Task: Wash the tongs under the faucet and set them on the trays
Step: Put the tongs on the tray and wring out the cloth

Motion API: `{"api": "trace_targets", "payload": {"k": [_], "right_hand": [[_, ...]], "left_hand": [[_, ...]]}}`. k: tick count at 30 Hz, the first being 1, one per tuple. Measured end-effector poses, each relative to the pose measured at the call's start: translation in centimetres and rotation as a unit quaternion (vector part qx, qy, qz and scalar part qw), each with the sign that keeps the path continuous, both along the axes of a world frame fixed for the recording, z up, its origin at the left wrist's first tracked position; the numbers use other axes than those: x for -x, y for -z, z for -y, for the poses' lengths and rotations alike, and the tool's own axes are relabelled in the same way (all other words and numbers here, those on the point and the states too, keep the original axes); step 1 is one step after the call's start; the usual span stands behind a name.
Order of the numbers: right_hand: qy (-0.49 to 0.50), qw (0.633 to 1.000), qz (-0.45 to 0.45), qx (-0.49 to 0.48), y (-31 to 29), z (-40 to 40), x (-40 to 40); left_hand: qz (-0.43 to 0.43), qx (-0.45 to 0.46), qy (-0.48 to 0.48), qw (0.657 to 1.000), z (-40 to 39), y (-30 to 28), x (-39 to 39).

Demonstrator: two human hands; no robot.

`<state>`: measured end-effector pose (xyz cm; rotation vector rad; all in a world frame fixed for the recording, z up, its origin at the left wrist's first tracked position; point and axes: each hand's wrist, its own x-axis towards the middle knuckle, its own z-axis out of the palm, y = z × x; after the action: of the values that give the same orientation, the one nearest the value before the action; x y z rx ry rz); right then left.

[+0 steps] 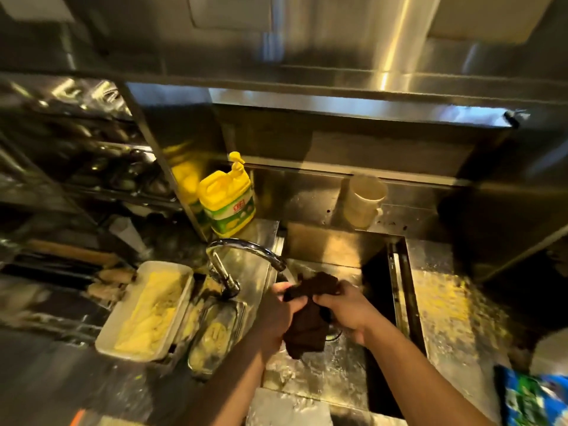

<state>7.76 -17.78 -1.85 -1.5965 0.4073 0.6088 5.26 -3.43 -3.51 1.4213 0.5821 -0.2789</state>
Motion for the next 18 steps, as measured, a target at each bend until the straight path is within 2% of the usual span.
{"api": "trace_targets", "payload": {"k": [2, 5, 7, 9, 12, 14, 16, 18], "right_hand": [[-0.002, 1.0, 0.002, 0.02, 0.6, -0.3, -1.5], [-0.022, 0.997, 0.038, 0.058, 1.2, -1.4, -4.9], [-0.023, 0.996, 0.036, 0.076, 1.8, -2.7, -7.0], [-0.039, 0.995, 0.032, 0.081, 2.3, -4.3, -8.5], [-0.066, 0.997, 0.016, 0.027, 3.7, -6.8, -10.6], [-0.057, 0.998, -0.022, -0.028, 3.7, -8.2, -11.1], [-0.066, 0.995, -0.046, -0.053, 4.1, -9.3, -11.7], [-0.102, 0.993, -0.034, -0.048, 4.2, -10.1, -12.0]], "left_hand": [[0.025, -0.12, 0.018, 0.992, -0.3, 0.7, -1.7], [-0.028, -0.189, 0.018, 0.981, -1.0, 2.7, -4.5], [-0.053, -0.176, -0.005, 0.983, -2.3, 4.0, -7.0], [-0.059, -0.118, -0.043, 0.99, -3.8, 3.9, -9.5], [-0.03, -0.238, -0.039, 0.97, -5.9, 5.2, -12.5], [0.018, -0.302, -0.073, 0.95, -6.8, 6.2, -13.0], [0.01, -0.341, -0.08, 0.937, -7.4, 6.9, -13.6], [-0.014, -0.369, -0.078, 0.926, -8.4, 7.7, -14.8]]}}
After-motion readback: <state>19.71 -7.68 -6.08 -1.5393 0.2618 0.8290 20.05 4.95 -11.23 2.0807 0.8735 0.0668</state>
